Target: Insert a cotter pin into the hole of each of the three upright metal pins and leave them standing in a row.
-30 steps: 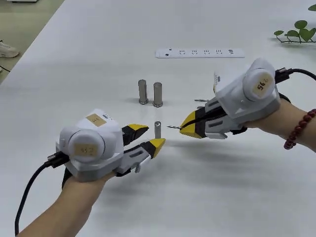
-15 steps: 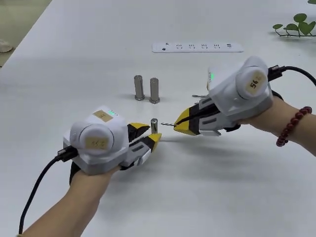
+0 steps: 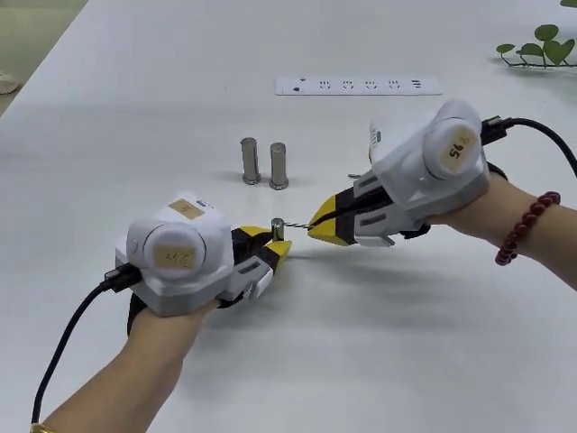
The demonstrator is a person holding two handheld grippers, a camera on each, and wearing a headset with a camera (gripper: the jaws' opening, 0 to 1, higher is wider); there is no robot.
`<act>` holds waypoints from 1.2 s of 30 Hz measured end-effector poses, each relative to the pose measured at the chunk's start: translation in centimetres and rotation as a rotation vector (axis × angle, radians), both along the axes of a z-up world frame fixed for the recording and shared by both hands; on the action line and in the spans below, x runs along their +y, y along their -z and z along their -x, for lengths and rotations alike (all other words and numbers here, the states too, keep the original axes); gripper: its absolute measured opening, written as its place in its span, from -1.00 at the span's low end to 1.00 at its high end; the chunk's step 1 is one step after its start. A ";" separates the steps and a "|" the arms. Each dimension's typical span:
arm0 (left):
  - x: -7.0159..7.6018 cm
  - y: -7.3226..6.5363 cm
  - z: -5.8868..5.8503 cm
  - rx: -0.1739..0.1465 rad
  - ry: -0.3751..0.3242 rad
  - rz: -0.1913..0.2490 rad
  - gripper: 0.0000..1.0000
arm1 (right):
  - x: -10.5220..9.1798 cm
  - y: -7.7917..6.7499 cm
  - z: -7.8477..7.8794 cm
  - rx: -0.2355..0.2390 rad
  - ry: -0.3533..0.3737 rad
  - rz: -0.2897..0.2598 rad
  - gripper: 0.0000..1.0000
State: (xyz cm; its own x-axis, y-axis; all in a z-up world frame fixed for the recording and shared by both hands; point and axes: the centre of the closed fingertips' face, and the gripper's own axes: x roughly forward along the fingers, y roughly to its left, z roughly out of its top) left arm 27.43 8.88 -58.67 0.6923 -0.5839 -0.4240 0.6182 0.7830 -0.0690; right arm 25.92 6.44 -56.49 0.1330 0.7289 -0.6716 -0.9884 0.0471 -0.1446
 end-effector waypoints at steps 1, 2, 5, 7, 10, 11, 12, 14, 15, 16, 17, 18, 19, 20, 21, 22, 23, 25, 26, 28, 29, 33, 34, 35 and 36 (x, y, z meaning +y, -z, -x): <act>0.0 0.0 0.0 0.001 0.002 0.001 -0.87 | 0.0 0.0 -0.1 -0.002 0.000 -0.002 -1.00; 0.0 0.0 0.0 -0.002 0.001 -0.003 -0.87 | 0.0 0.1 -0.1 0.000 0.001 -0.001 -1.00; -0.1 0.0 0.0 -0.003 0.003 -0.004 -0.88 | 0.0 0.1 -0.1 -0.002 -0.002 0.004 -1.00; -0.1 0.0 0.0 -0.006 0.006 -0.008 -0.88 | 0.1 0.2 -0.1 -0.004 -0.004 0.007 -1.00; -0.1 0.0 0.0 -0.011 0.011 -0.016 -0.88 | 0.2 0.2 -0.1 -0.007 -0.006 0.010 -1.00; -0.1 0.0 0.0 -0.013 0.012 -0.018 -0.88 | 0.2 0.2 0.0 -0.007 -0.007 0.010 -1.00; -0.1 0.0 0.0 -0.015 0.015 -0.022 -0.88 | 0.3 0.2 0.0 -0.009 -0.009 0.010 -1.00; -0.1 0.0 0.0 -0.016 0.015 -0.023 -0.88 | 0.4 0.3 0.0 -0.011 -0.011 0.014 -1.00; -0.1 0.0 0.0 -0.014 0.014 -0.020 -0.89 | 0.3 0.3 -0.2 -0.012 -0.012 0.013 -1.00; -0.1 0.0 0.0 -0.013 0.012 -0.019 -0.89 | 0.3 0.4 -0.3 -0.015 -0.013 0.015 -1.00; -0.1 0.0 0.0 -0.013 0.012 -0.018 -0.89 | 0.2 0.4 -0.3 -0.014 -0.013 0.016 -1.00; -0.1 0.1 0.0 -0.013 0.014 -0.018 -0.89 | 0.2 0.4 -0.3 -0.014 -0.013 0.015 -1.00; -0.1 0.1 0.0 -0.015 0.015 -0.021 -0.89 | 0.3 0.3 -0.4 -0.013 -0.013 0.011 -1.00; -0.1 0.1 0.0 -0.016 0.016 -0.023 -0.89 | 0.3 0.3 -0.4 -0.012 -0.013 0.010 -1.00; -0.2 0.1 0.0 -0.015 0.017 -0.023 -0.89 | 0.4 0.3 -0.5 -0.017 -0.016 0.011 -1.00; -0.2 0.1 0.0 -0.015 0.016 -0.020 -0.89 | 0.5 0.3 -0.4 -0.019 -0.020 0.012 -1.00; -0.2 0.1 0.0 -0.015 0.017 -0.020 -0.89 | 0.7 0.3 -0.4 -0.019 -0.022 0.012 -1.00; -0.1 0.1 0.0 -0.016 0.019 -0.022 -0.89 | 0.9 0.3 -0.3 -0.022 -0.027 0.013 -1.00; -0.1 0.1 0.0 -0.016 0.019 -0.023 -0.89 | 1.0 0.3 -0.4 -0.024 -0.029 0.015 -1.00; -0.1 0.1 0.0 -0.016 0.018 -0.024 -0.89 | 1.3 0.2 -0.3 -0.027 -0.033 0.015 -1.00; -0.1 0.1 0.0 -0.016 0.018 -0.024 -0.89 | 1.4 0.1 -0.3 -0.030 -0.035 0.017 -1.00; -0.1 0.1 0.0 -0.018 0.018 -0.027 -0.89 | 1.7 0.1 -0.2 -0.045 -0.049 0.026 -1.00; -0.1 0.1 0.0 -0.018 0.018 -0.027 -0.89 | 1.7 0.1 -0.2 -0.048 -0.050 0.027 -1.00; -0.1 0.1 0.0 -0.018 0.019 -0.027 -0.89 | 1.8 0.1 -0.2 -0.052 -0.055 0.031 -1.00; -0.1 0.1 0.0 -0.018 0.020 -0.027 -0.89 | 1.9 0.0 -0.2 -0.056 -0.058 0.033 -1.00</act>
State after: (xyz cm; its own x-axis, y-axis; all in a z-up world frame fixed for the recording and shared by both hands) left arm 27.47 8.77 -58.78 0.6880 -0.5864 -0.4275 0.6349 0.7717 -0.0367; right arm 26.13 8.29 -56.53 0.1291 0.7140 -0.6882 -0.9796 -0.0159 -0.2003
